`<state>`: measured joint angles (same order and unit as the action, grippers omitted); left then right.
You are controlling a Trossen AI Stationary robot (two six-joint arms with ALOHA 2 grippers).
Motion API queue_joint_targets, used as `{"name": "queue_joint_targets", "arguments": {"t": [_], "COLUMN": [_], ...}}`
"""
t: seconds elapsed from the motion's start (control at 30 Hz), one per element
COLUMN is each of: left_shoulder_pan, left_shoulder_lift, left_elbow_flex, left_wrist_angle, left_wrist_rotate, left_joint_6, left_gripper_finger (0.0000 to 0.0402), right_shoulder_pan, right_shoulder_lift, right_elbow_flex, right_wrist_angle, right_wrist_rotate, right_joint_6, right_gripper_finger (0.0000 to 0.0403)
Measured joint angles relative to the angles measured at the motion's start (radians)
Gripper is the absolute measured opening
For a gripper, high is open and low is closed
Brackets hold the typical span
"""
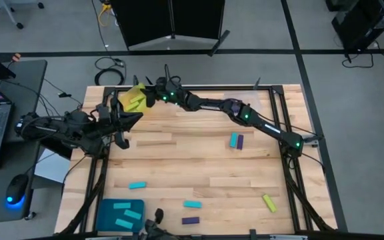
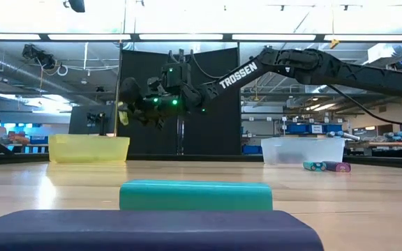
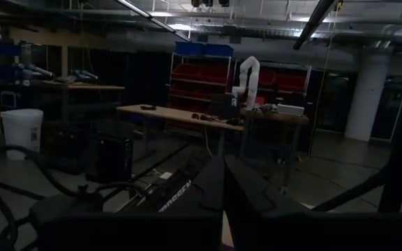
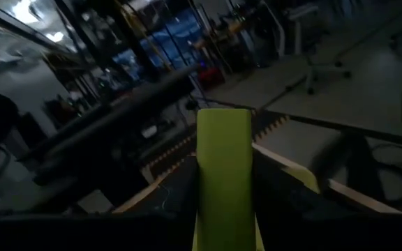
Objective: Sort blocks
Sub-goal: Put the light green block into the yellow transparent bin
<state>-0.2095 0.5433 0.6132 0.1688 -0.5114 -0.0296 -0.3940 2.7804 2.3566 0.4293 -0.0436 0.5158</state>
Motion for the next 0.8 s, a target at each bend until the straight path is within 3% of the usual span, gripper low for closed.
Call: {"name": "queue_joint_targets", "arguments": {"t": [0.57, 0.8], "left_shoulder_pan": [0.000, 0.000], "left_shoulder_lift": [0.000, 0.000], "left_elbow_flex": [0.000, 0.000], "left_wrist_angle": [0.006, 0.006], "left_wrist_rotate": [0.000, 0.000], "left_joint_6": [0.003, 0.003], "left_gripper_finger": [0.0014, 0.0014], "right_shoulder_pan": [0.004, 0.007], "right_shoulder_lift": [0.000, 0.000], "right_elbow_flex": [0.000, 0.000], "right_wrist_angle": [-0.033, -0.033], "right_wrist_rotate": [0.001, -0.061], "right_joint_6": [-0.047, -0.055], "right_gripper_finger": [0.0119, 0.0146]}}
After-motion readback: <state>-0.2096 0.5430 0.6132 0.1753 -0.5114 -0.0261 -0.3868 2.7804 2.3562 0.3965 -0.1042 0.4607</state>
